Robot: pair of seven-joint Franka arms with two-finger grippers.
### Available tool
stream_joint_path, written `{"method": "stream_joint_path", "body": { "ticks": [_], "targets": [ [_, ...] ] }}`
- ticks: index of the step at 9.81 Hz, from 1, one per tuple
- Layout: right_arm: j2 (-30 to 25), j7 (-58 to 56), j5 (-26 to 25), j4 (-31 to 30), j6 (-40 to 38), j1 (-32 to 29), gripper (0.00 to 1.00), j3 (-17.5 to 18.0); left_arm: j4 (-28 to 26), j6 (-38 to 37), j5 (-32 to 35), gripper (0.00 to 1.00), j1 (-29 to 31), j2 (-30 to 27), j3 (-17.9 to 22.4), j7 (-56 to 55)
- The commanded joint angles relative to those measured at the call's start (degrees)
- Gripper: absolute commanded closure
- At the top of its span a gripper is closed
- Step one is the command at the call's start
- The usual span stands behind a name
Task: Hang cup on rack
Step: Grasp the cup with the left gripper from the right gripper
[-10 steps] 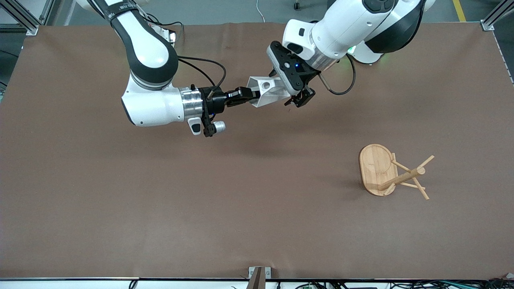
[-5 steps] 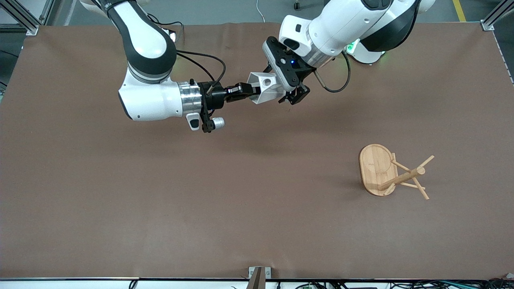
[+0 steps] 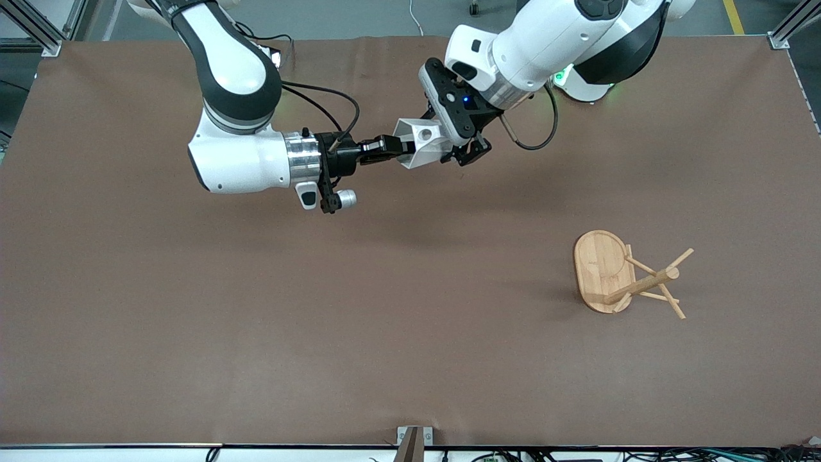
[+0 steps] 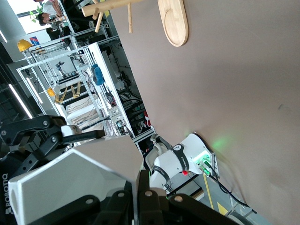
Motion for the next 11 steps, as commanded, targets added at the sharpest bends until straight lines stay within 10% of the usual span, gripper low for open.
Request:
{"method": "stream_joint_path", "body": {
  "ticks": [1, 3, 4, 5, 8, 11],
  "targets": [
    [-3.15, 2.02, 2.01, -1.01, -1.11, -0.88, 0.99, 1.67, -2.08, 0.52, -0.15, 0.92, 0.64, 1.51, 0.08, 0.91],
    [-3.59, 2.99, 1.93, -1.00, -1.46, -0.97, 0.96, 1.67, -1.99, -0.36, -0.15, 1.00, 0.82, 1.34, 0.08, 0.91],
    [-3.59, 6.04, 1.84, -1.00, -2.16, -1.14, 0.76, 1.67, -1.99, -0.72, -0.15, 1.00, 0.82, 1.25, 0.08, 0.91],
    [-3.50, 7.20, 1.58, -0.92, -5.04, -2.19, 0.04, 1.58, -1.99, -1.24, -0.06, 1.00, 0.91, 1.25, 0.08, 0.99],
    [-3.41, 7.39, -3.05, -1.09, -5.95, -4.74, 0.00, 1.14, -1.81, -1.25, -0.06, 1.00, 1.00, 0.90, 0.08, 1.00],
    [-4.90, 19.83, -32.59, -0.04, -6.82, -9.14, 0.00, -0.96, -1.81, -1.42, 0.03, 0.99, 1.08, 0.90, 0.25, -0.22]
  ]
}}
